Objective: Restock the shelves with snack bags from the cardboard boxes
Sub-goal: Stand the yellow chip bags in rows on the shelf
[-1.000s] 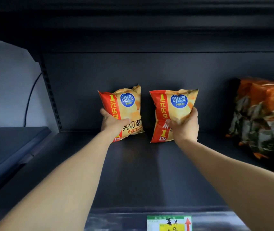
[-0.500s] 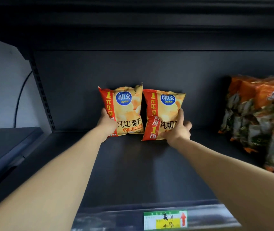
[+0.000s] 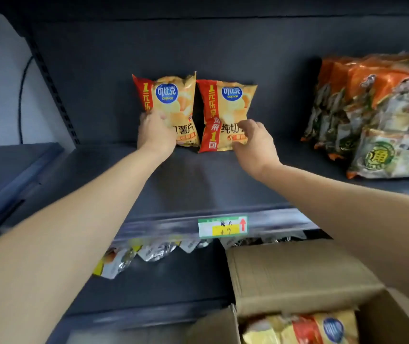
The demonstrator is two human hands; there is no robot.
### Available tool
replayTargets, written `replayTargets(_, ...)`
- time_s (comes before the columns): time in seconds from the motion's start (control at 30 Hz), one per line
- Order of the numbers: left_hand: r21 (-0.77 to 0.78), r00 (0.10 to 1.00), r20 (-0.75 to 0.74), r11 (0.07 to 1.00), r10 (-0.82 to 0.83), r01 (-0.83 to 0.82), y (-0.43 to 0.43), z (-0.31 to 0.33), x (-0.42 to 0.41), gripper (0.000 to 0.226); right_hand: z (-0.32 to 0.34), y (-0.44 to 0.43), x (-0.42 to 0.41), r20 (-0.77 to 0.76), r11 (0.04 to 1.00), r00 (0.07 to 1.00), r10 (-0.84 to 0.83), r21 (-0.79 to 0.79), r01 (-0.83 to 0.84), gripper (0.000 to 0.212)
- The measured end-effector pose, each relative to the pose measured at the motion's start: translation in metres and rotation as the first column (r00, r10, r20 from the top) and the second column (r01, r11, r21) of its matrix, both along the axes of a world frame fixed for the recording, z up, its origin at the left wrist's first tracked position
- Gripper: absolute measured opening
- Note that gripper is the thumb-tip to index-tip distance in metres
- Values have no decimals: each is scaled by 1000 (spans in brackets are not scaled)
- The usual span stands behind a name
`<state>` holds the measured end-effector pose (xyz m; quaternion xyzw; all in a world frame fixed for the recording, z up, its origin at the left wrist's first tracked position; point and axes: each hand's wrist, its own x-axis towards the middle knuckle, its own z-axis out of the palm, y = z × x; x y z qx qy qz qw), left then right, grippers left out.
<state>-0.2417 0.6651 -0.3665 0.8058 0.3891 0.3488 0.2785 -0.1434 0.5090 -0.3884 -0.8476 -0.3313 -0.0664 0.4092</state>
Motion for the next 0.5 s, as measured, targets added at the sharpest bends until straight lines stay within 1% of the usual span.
replayTargets(0.07,36,997,-5,996,-83,83,-36,-3,-10,30,-3,-21,-12,60,999,997,43,-3,-43,42)
replayTargets(0.17,54,982,-11,981,-187,187,-92,-14,-22,27,-13,-62,-28,102,997,992,77,23,-79,34)
replayTargets(0.23,33,963,-14,962,-269,270,-131,-26,-28,23,-22,-94,-37,131,996,988,84,22,-88,32)
replayTargets(0.3,-4,940,-49,941,-338,339,-170,-43,-33,21,-37,-131,-43,138,996,987,79,26,-83,30)
replayTargets(0.4,-116,863,-206,888,-461,446,-223,-82,-37,19,-76,-183,-48,76,997,994,81,0,-81,24)
replayTargets(0.47,-231,764,-370,849,-528,475,-251,-115,-40,22,-109,-209,-47,-11,993,997,77,-84,-77,23)
replayTargets(0.5,-292,691,-466,833,-553,470,-262,-133,-42,25,-126,-220,-45,-73,987,995,63,-144,-73,24)
